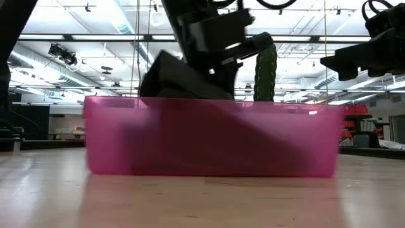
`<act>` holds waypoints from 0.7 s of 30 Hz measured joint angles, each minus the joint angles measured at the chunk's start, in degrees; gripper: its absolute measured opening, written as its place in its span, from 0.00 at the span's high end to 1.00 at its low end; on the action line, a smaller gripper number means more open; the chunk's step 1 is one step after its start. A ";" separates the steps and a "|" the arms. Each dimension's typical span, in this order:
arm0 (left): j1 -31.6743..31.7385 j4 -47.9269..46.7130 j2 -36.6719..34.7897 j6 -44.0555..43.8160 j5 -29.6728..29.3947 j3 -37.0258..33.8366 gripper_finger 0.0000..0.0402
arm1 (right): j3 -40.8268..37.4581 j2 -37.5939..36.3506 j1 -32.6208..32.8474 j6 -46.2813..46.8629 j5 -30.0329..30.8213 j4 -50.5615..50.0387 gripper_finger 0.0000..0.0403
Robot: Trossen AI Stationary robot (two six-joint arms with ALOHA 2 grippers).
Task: Pick & Place hat
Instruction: Put the black cap into the pink bin
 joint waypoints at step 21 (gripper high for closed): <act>-2.40 -4.83 -8.30 -21.48 -1.67 -0.09 0.60 | 0.00 0.02 0.00 -0.01 0.03 -0.07 0.46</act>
